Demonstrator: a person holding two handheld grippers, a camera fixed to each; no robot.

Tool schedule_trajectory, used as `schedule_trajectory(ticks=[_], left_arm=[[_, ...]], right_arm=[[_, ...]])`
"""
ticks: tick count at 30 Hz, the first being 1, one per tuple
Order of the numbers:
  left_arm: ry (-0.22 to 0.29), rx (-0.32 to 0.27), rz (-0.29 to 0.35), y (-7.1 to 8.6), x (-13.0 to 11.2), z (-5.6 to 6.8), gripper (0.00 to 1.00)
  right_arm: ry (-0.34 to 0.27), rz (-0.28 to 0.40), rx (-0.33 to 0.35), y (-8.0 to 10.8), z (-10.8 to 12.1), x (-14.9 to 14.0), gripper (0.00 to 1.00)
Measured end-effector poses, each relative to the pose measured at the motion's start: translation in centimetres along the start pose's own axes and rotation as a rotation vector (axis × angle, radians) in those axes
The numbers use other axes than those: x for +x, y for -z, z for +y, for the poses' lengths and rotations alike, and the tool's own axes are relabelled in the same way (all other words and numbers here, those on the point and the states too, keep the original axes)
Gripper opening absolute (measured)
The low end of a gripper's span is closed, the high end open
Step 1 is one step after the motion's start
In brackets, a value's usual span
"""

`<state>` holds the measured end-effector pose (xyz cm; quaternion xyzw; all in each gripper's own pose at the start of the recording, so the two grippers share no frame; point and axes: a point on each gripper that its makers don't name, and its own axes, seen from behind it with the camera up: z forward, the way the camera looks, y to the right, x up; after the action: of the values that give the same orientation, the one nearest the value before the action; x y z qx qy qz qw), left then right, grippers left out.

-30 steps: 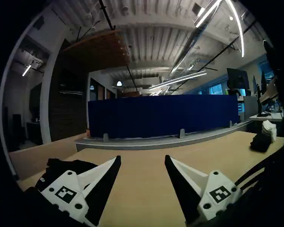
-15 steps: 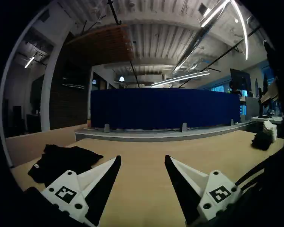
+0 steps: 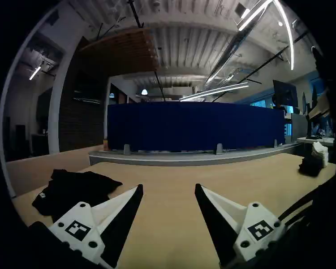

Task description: Fold towel

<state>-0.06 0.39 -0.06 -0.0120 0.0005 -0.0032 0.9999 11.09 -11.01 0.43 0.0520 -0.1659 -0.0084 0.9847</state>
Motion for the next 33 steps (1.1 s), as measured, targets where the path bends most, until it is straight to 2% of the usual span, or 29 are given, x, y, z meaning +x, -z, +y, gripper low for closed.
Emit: schedule_trajectory(ticks=[12,24,28,33], left_arm=[[-0.004,0.007,-0.001,0.2,0.1,0.1,0.85],[-0.005,0.007,-0.001,0.1,0.0,0.1,0.85],[-0.005,0.007,-0.001,0.1,0.1,0.0,0.85],[-0.005,0.007,-0.001,0.1,0.1,0.0,0.85]], right_arm=[[-0.033,0.048,-0.008,1.0,2.3,1.0,1.0],[-0.01,0.19,-0.098,3.3,8.6,3.1,1.0],[-0.007,0.225,-0.12,3.5,10.4,2.2,1.0],[-0.013,0.252,-0.132,3.2,11.6,0.1,1.0]])
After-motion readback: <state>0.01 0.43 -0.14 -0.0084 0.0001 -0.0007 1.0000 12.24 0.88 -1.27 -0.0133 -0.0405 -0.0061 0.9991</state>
